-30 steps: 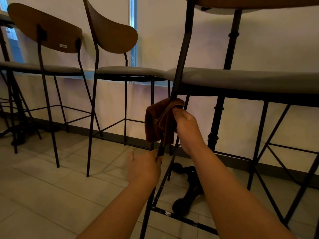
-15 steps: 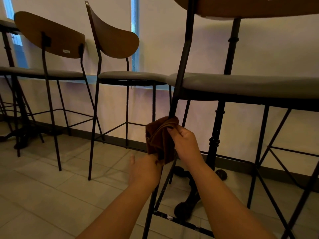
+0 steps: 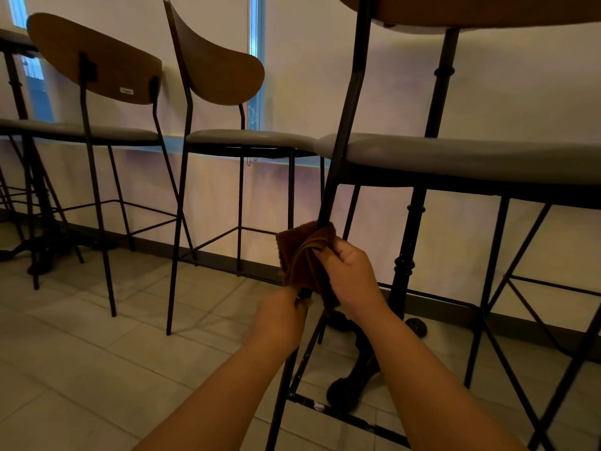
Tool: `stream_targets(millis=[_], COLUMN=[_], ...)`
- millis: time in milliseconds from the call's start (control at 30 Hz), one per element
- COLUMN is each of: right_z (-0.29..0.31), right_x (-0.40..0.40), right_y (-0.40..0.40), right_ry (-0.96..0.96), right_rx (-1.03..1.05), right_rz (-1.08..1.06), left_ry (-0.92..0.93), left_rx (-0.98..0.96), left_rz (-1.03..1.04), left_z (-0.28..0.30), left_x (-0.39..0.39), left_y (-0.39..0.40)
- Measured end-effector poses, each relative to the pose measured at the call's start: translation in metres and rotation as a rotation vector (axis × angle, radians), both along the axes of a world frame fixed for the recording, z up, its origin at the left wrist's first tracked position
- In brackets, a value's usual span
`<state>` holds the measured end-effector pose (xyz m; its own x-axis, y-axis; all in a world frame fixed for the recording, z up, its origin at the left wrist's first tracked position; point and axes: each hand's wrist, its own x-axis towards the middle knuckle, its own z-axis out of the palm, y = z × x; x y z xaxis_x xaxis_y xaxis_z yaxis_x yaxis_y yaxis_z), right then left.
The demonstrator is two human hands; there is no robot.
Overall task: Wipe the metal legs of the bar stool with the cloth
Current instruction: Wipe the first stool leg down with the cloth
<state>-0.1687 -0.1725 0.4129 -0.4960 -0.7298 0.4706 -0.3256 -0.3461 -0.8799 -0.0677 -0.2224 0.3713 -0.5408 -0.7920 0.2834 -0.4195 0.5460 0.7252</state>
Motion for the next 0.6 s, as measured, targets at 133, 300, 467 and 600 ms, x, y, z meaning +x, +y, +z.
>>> stream_targets(millis=[133, 300, 467, 600], right_z=[-0.011, -0.017, -0.017, -0.025], right_x=[0.001, -0.003, 0.001, 0.014], right_y=[0.003, 0.004, -0.002, -0.009], right_ry=[-0.015, -0.092, 0.011, 0.156], right_rx=[-0.002, 0.053, -0.009, -0.077], right_rz=[0.008, 0.057, -0.048, -0.298], left_ry=[-0.010, 0.009, -0.008, 0.013], left_rx=[0.033, 0.049, 0.031, 0.000], left_rz=[0.018, 0.016, 0.060, 0.071], left_z=[0.002, 0.001, 0.000, -0.002], left_x=[0.001, 0.001, 0.000, 0.002], left_y=[-0.001, -0.001, -0.002, 0.000])
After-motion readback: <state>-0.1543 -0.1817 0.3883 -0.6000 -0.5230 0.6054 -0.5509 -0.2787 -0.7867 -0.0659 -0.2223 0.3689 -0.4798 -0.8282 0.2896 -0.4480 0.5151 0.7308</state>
